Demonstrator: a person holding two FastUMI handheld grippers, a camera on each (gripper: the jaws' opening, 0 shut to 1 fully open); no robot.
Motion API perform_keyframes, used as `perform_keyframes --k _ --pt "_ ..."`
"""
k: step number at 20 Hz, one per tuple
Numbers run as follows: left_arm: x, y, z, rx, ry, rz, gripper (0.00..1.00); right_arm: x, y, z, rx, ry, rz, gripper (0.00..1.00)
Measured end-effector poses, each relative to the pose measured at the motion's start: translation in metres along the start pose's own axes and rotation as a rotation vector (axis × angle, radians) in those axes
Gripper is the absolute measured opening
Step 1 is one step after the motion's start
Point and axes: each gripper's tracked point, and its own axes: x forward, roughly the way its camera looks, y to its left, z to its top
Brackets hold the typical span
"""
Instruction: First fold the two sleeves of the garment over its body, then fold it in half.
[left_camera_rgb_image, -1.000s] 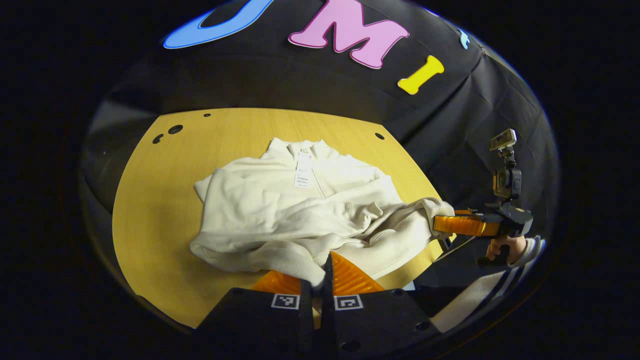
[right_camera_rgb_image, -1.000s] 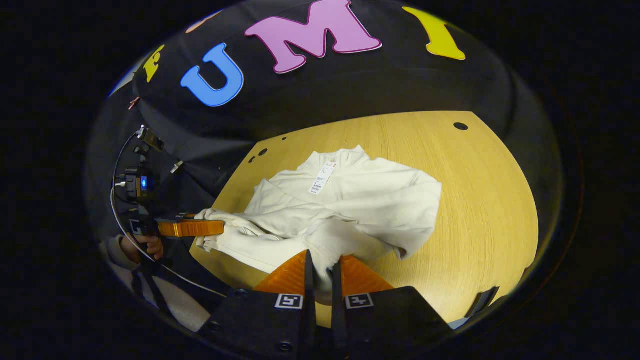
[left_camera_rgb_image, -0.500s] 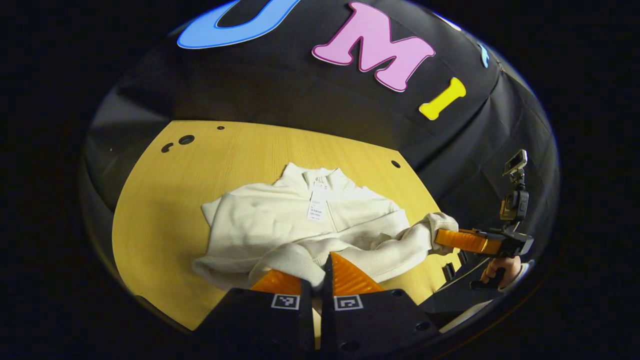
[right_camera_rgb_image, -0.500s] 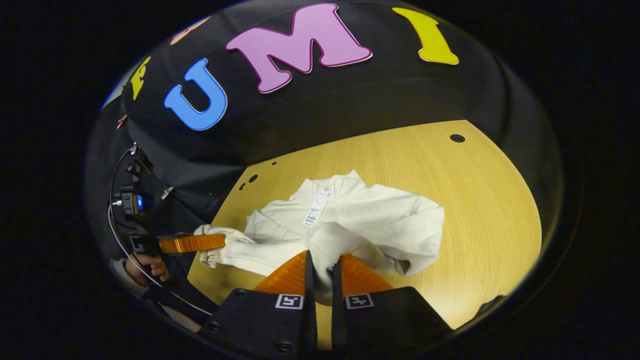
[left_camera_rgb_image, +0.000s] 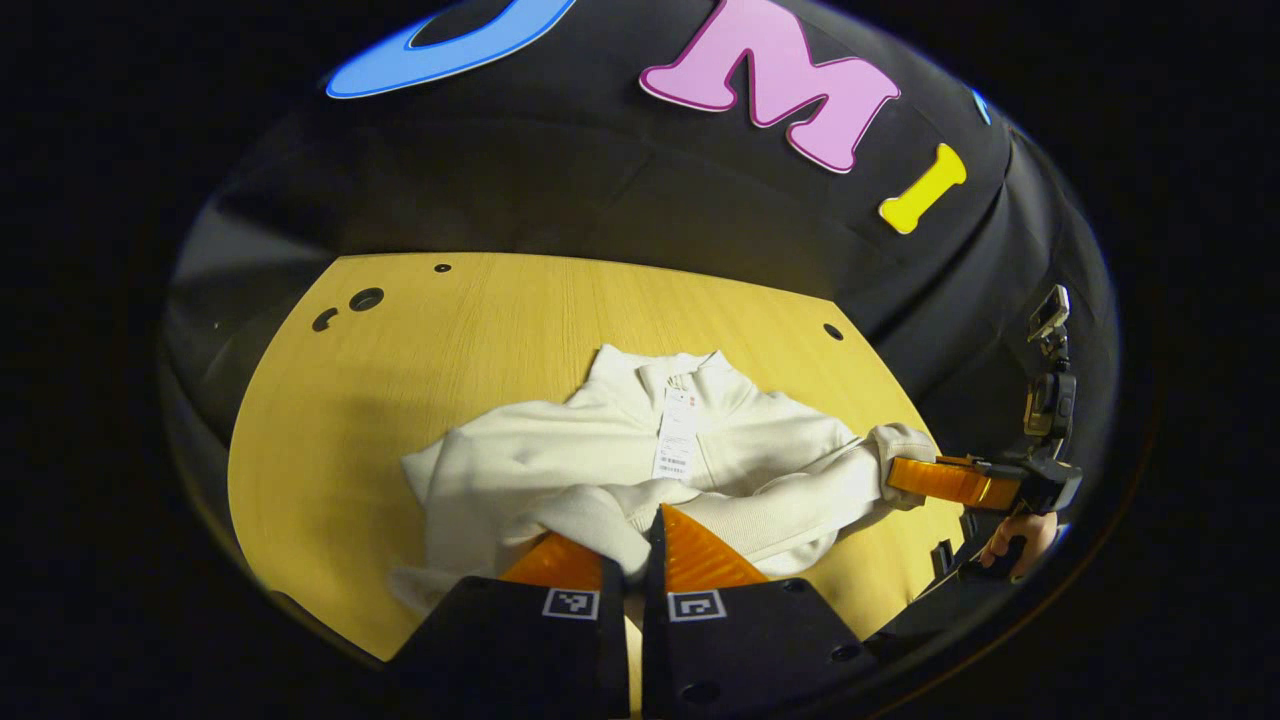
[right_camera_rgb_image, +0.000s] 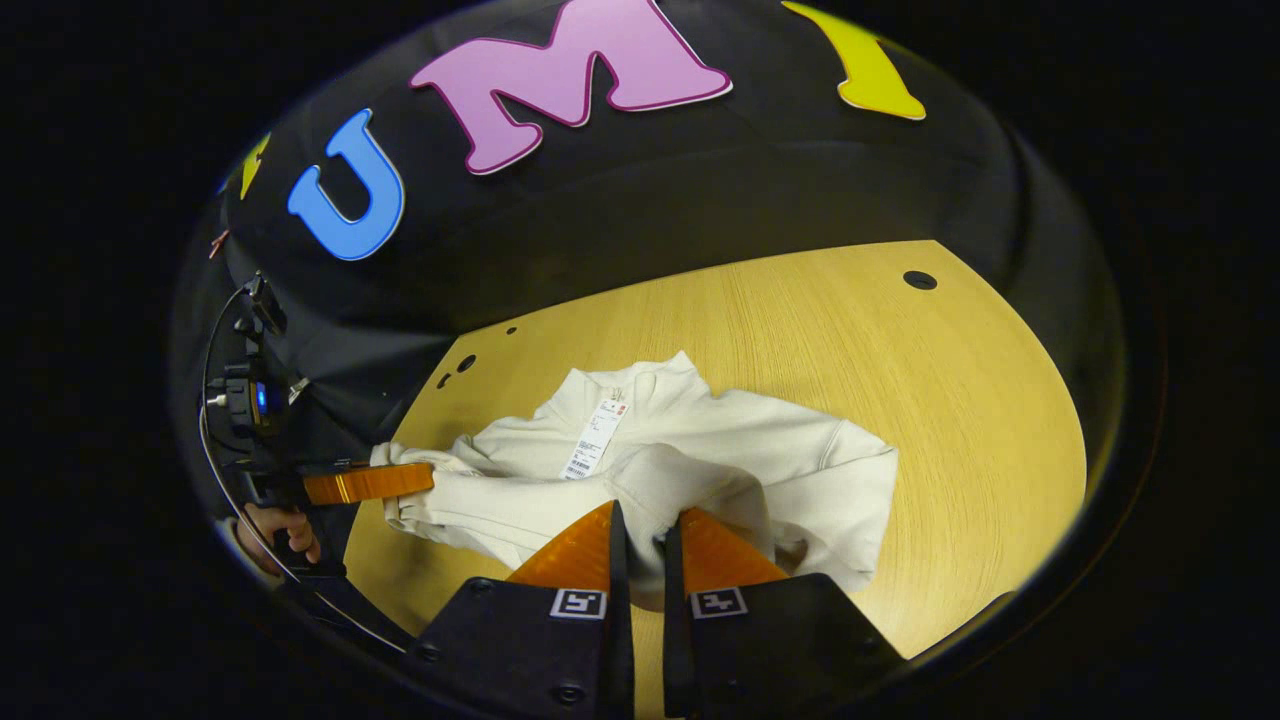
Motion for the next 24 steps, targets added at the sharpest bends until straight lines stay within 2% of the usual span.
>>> perform_keyframes --k 11,24 --pt "0.071 0.018 0.010 -0.008 0.053 0.090 0.11 0.059 -0.032 -0.006 0.059 0.072 -0.045 0.16" --pt "0.101 0.029 -0.014 -0.045 0.149 0.115 0.11 0.095 -0.049 -0.028 0.074 0.156 -0.078 0.16"
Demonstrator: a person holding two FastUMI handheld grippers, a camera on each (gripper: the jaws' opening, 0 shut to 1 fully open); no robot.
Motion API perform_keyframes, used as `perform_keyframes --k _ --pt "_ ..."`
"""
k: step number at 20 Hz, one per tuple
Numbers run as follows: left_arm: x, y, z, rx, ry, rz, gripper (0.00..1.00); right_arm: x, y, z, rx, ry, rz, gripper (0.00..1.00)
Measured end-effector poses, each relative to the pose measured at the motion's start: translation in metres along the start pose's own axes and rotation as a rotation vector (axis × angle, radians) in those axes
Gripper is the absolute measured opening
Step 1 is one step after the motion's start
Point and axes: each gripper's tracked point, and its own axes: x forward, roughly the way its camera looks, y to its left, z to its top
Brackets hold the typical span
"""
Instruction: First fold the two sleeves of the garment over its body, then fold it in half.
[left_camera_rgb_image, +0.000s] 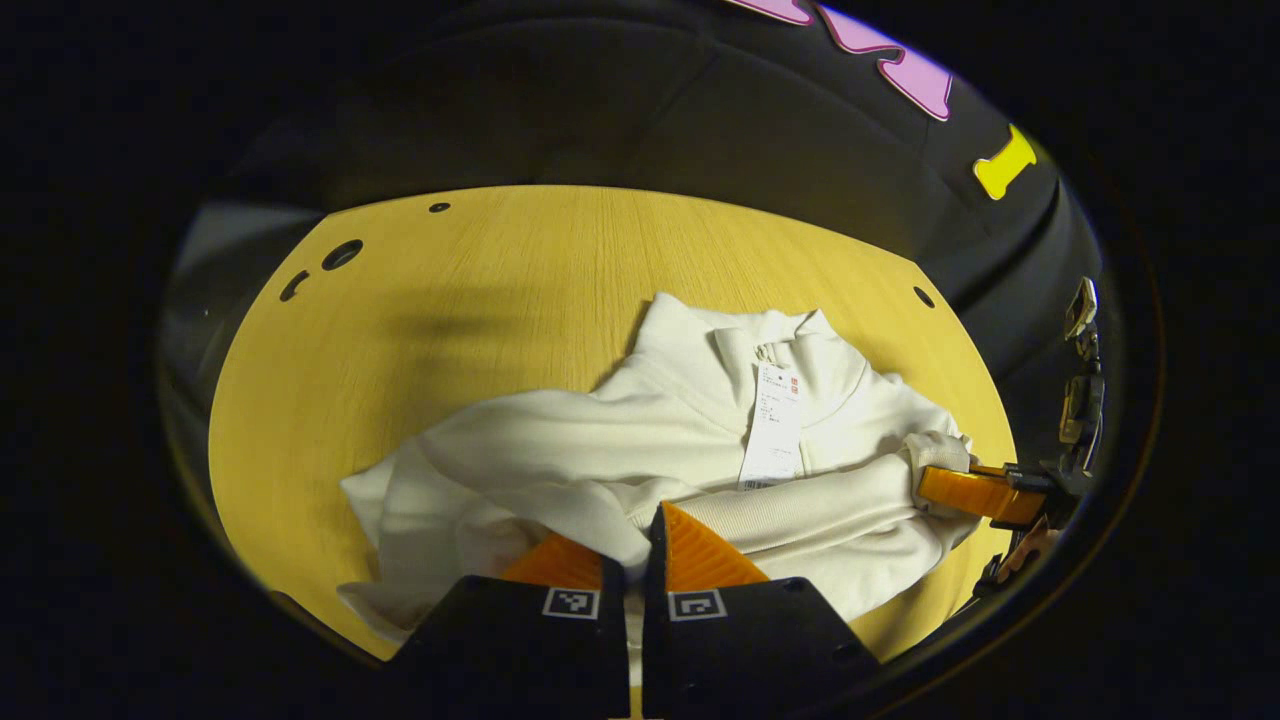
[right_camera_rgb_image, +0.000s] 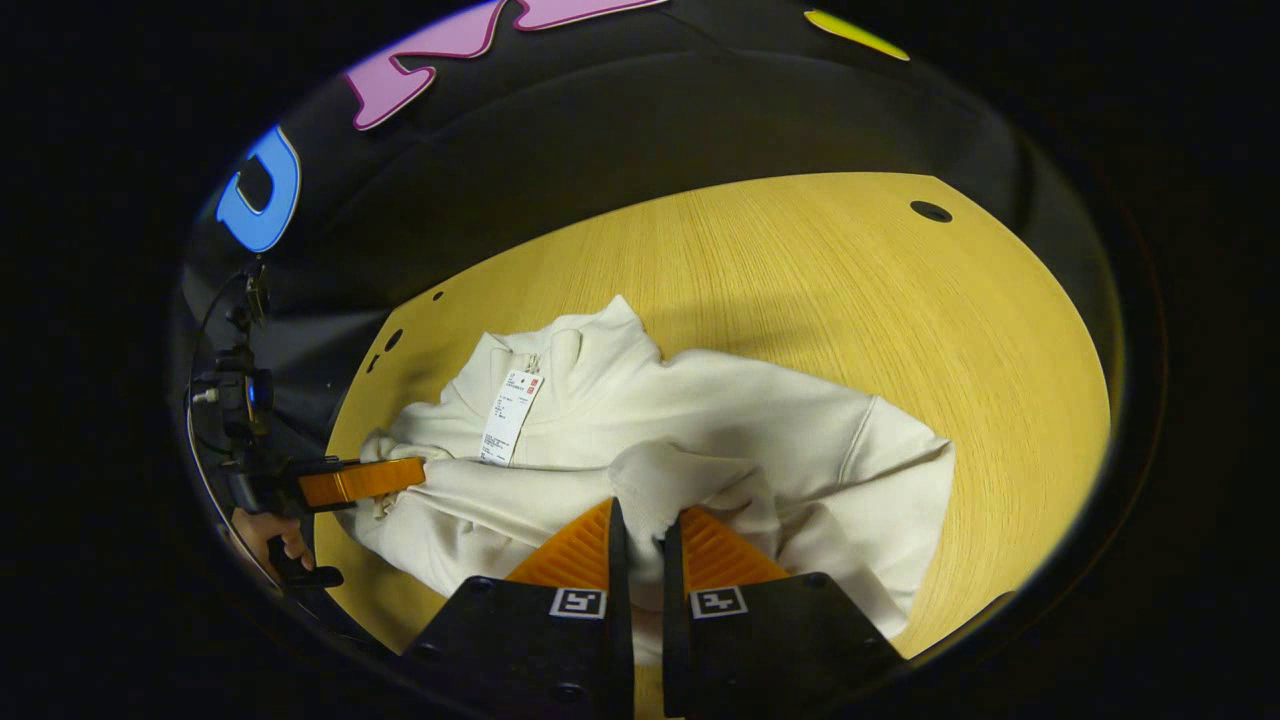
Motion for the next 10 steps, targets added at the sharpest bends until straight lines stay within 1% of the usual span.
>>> perform_keyframes --k 3,5,6,7,8,9,10 --pt "0.0010 -0.0009 0.0020 -0.057 -0.022 -0.026 0.11 0.0042 -0.0004 0.0004 0.017 0.008 0.006 0.16" --pt "0.0007 0.0004 0.0009 -0.063 -0.024 -0.037 0.11 0.0041 -0.0014 -0.0001 0.023 0.011 0.008 0.16" --pt "0.0022 0.0000 0.0003 -0.060 -0.022 -0.035 0.07 0.0047 -0.0020 -0.0003 0.027 0.013 0.009 0.17" --pt "0.0029 0.0006 0.0002 -0.058 -0.020 -0.031 0.12 0.0051 -0.0011 -0.0008 0.039 0.017 0.010 0.17" --pt "0.0020 0.0031 0.0004 -0.057 -0.015 -0.013 0.12 0.0047 -0.0020 0.0011 0.054 0.020 0.006 0.20" --pt "0.0026 0.0037 -0.0015 -0.057 -0.013 -0.003 0.18 0.0036 -0.0004 0.0008 0.065 0.023 0.010 0.23" --pt "0.0041 0.0020 0.0005 -0.059 -0.022 -0.006 0.18 0.0036 0.0013 0.0014 0.075 0.025 0.015 0.29"
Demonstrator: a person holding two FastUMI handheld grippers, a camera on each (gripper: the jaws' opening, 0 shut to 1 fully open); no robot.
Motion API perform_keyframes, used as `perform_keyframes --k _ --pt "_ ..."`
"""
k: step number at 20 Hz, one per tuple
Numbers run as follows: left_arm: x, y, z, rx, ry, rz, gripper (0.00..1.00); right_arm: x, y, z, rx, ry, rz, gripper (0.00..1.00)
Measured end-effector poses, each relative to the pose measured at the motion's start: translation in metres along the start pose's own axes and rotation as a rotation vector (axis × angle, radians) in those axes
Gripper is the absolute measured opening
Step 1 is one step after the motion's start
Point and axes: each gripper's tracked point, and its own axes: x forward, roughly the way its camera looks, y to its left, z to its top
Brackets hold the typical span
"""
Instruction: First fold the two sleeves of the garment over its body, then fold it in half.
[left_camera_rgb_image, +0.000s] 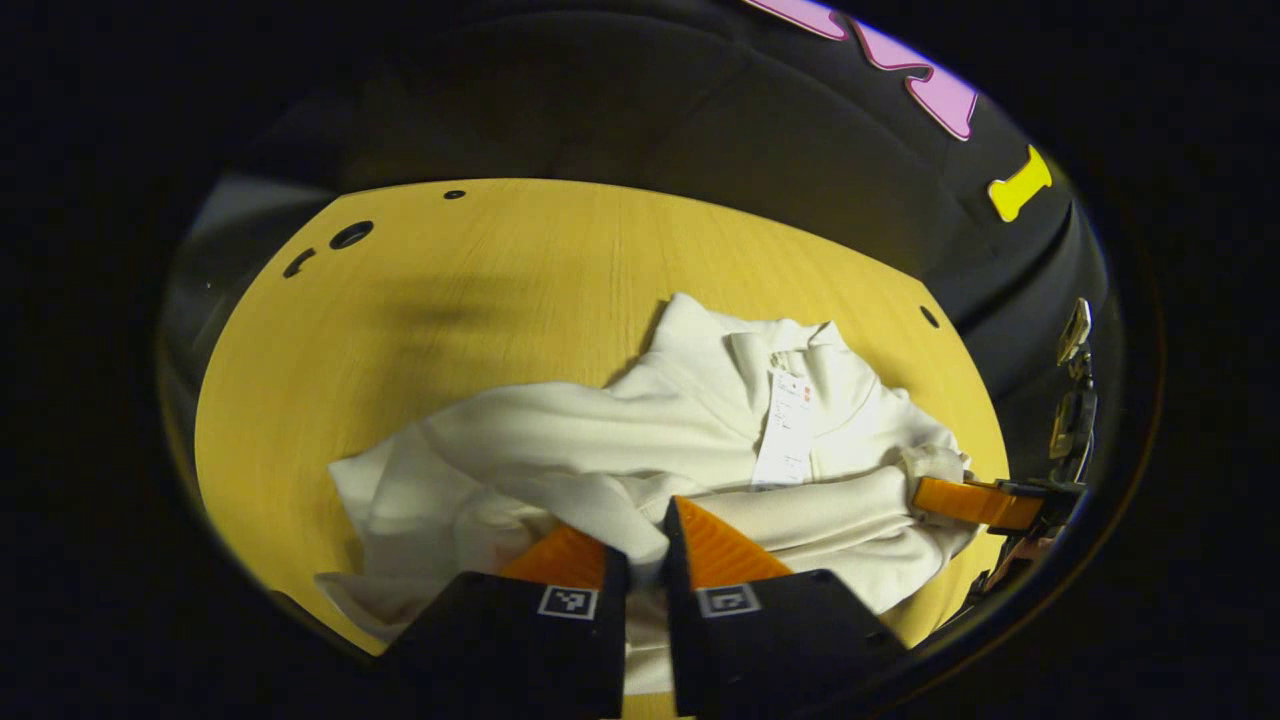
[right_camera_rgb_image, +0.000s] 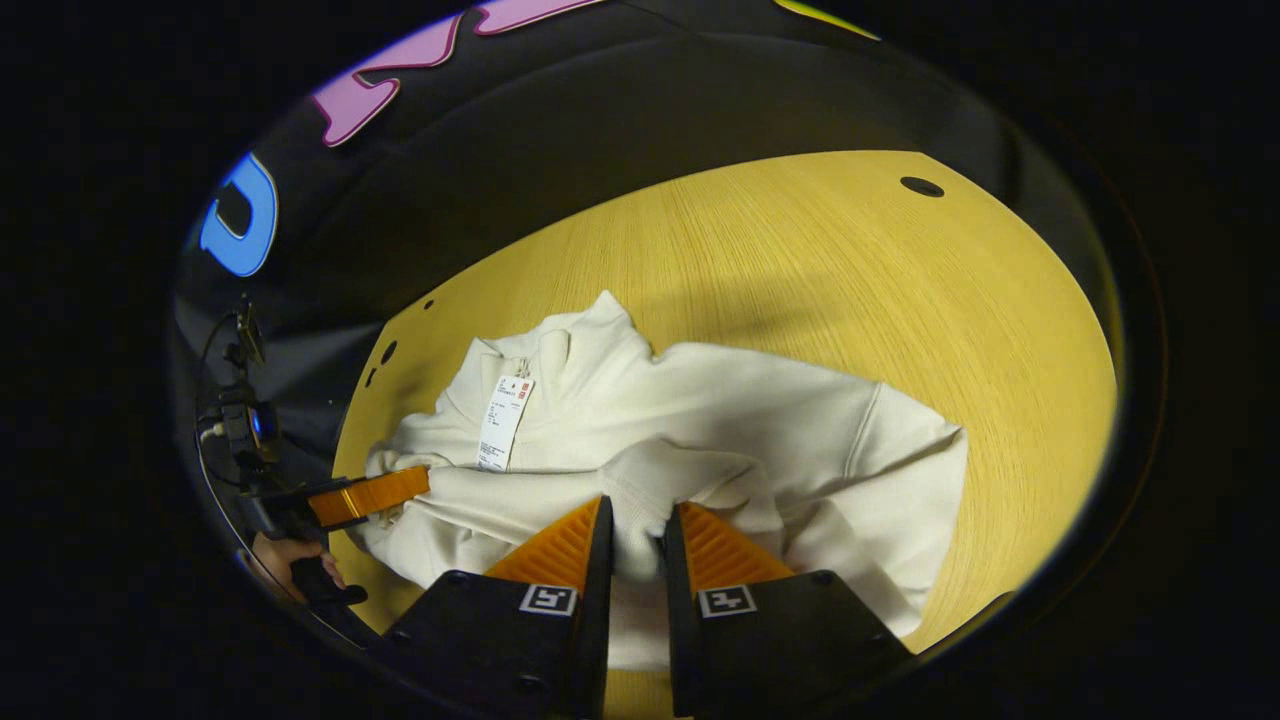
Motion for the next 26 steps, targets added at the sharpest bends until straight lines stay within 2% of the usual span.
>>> perform_keyframes --k 1,3,4,5,6,8,11,20,21,22,26 --pt "0.000 -0.001 -0.001 0.002 0.004 0.010 0.28 -0.001 0.003 0.001 0.009 0.000 0.006 0.31" --pt "-0.003 -0.002 0.000 0.021 -0.006 0.021 0.33 -0.003 0.012 0.000 0.013 -0.005 0.024 0.45" --pt "-0.005 -0.003 0.002 0.028 -0.012 0.024 0.35 -0.005 0.017 0.001 0.012 -0.011 0.027 0.58" --pt "-0.006 -0.005 0.004 0.032 -0.021 0.023 0.39 -0.007 0.020 0.002 0.008 -0.021 0.024 0.65" --pt "-0.009 -0.009 0.006 0.033 -0.038 0.017 0.42 -0.010 0.022 0.002 0.002 -0.031 0.021 0.80" --pt "-0.021 -0.016 0.016 0.038 -0.089 0.005 0.65 -0.017 0.028 0.002 -0.006 -0.042 0.029 0.88" --pt "-0.042 -0.027 0.025 0.048 -0.148 -0.014 0.94 -0.033 0.028 0.005 -0.015 -0.061 0.033 0.96" --pt "-0.096 -0.025 -0.003 -0.025 -0.183 -0.020 0.95 -0.093 0.022 0.007 0.023 -0.157 0.046 0.99" --pt "-0.105 -0.025 -0.006 -0.018 -0.199 -0.018 0.90 -0.099 0.021 0.005 0.025 -0.164 0.049 0.99" --pt "-0.113 -0.026 -0.008 -0.007 -0.212 -0.017 0.95 -0.105 0.020 0.002 0.022 -0.168 0.050 0.99" --pt "-0.146 -0.037 -0.016 0.053 -0.272 -0.022 0.95 -0.123 0.026 -0.012 0.004 -0.181 0.066 0.99"
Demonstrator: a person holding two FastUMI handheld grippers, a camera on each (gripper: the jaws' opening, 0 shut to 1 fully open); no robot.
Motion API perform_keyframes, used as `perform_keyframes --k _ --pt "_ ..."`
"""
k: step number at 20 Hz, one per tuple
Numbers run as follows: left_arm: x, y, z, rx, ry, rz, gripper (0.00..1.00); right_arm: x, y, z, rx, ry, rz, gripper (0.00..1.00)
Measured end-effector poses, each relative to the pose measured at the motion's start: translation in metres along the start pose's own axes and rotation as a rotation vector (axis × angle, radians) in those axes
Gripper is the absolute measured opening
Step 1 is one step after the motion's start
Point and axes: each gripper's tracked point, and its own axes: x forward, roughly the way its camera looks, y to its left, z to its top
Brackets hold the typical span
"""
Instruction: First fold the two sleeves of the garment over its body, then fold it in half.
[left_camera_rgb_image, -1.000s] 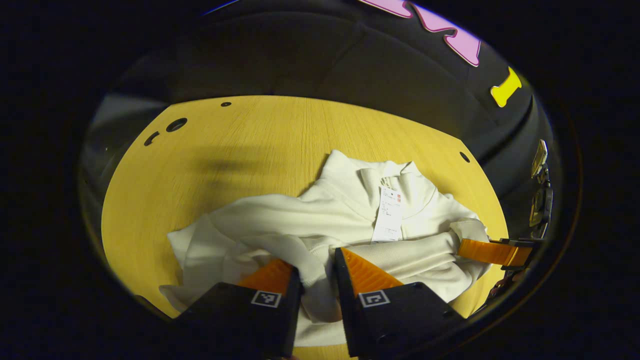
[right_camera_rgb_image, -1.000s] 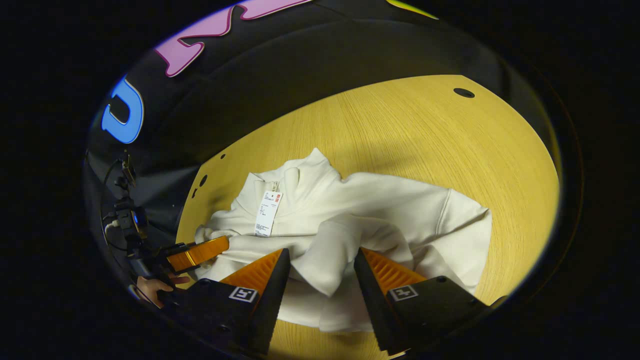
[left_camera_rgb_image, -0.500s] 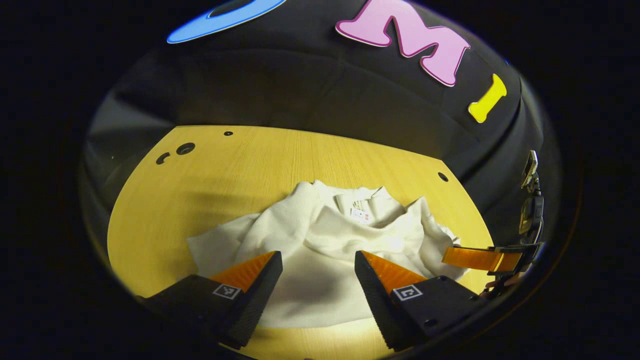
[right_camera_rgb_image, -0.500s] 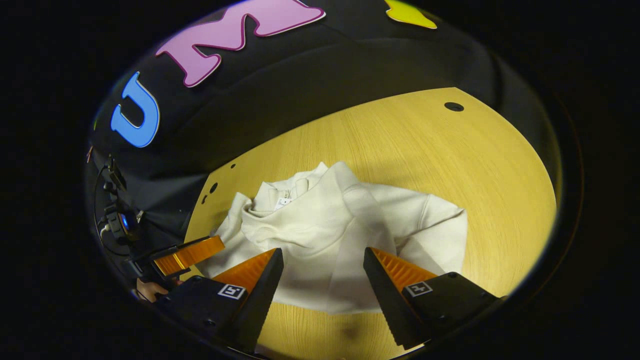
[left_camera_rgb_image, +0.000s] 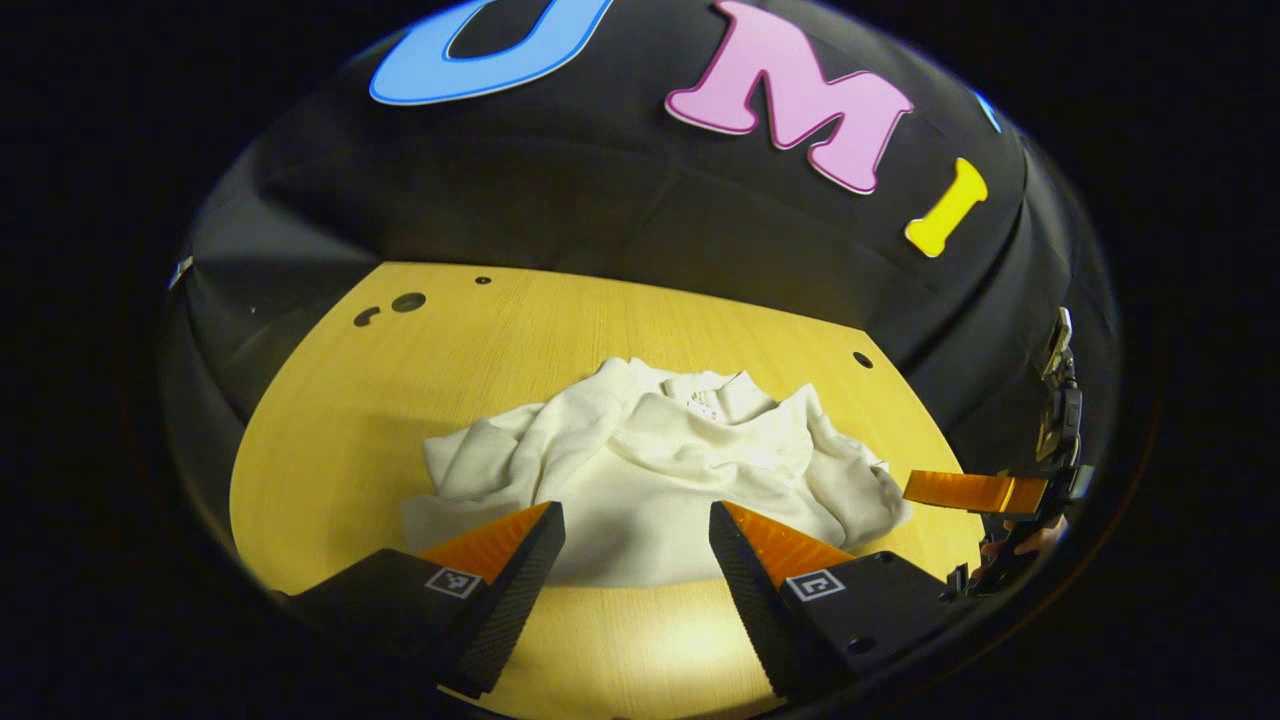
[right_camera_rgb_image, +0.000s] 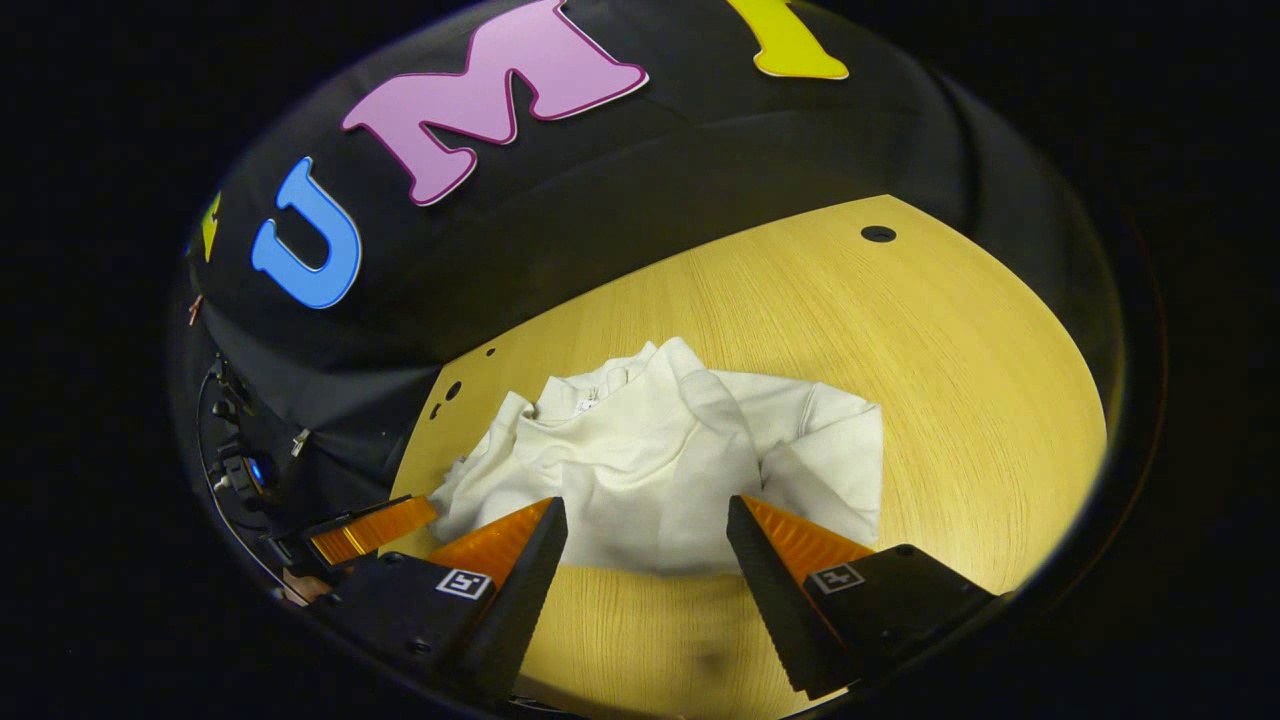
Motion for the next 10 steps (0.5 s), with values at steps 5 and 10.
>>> perform_keyframes --k 5,10 --pt "-0.030 -0.022 -0.014 0.066 -0.029 -0.018 0.90 -0.017 0.009 -0.013 -0.086 -0.018 0.005 0.99" --pt "-0.045 -0.031 -0.033 0.049 -0.014 -0.023 0.95 -0.032 0.015 -0.021 -0.134 -0.036 0.007 0.99"
